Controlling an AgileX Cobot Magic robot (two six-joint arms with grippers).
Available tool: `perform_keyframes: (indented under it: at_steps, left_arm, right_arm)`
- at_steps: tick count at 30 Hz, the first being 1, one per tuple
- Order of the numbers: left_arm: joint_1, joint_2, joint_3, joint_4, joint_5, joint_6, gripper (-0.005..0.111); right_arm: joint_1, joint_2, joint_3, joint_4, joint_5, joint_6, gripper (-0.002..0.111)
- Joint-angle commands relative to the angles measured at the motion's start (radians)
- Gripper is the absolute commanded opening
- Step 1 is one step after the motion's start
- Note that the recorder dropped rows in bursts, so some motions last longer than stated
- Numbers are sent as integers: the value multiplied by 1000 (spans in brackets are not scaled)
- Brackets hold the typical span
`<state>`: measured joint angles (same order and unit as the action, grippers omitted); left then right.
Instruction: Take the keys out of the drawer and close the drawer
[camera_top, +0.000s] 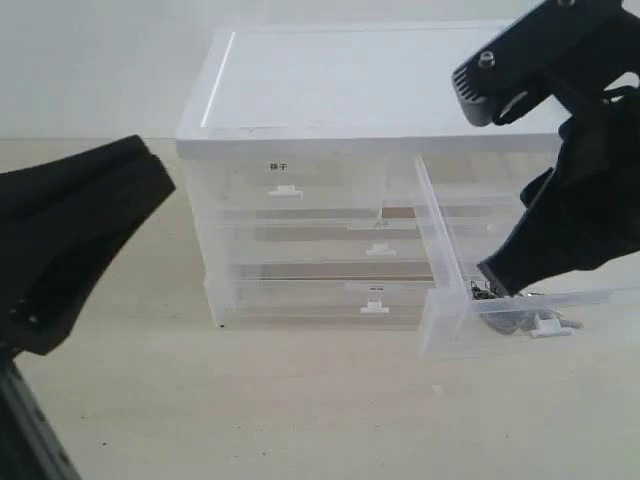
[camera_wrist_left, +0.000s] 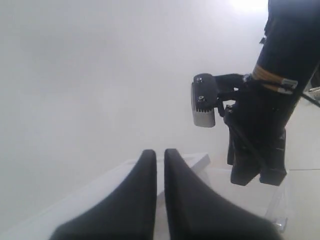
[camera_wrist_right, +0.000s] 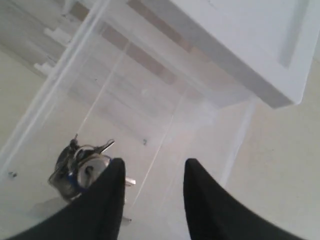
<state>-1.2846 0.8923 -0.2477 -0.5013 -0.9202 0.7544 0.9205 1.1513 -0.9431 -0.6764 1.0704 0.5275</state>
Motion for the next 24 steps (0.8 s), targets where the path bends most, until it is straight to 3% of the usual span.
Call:
perform_keyframes:
  at_steps: [1, 5, 10, 24]
  left_arm:
    - [1, -62, 28, -14, -7, 2, 5]
    - [1, -93, 39, -14, -1, 5, 5]
    - [1, -165, 58, -80, -7, 47, 5]
    - [1, -232, 86, -104, -13, 54, 5]
  right_arm:
    - [-137, 41, 3, 68, -87, -20, 30]
    - [-155, 79, 1, 136, -131, -78, 31]
    - [-155, 110, 1, 169, -175, -78, 46]
    - [-153, 204, 1, 248, -162, -119, 46]
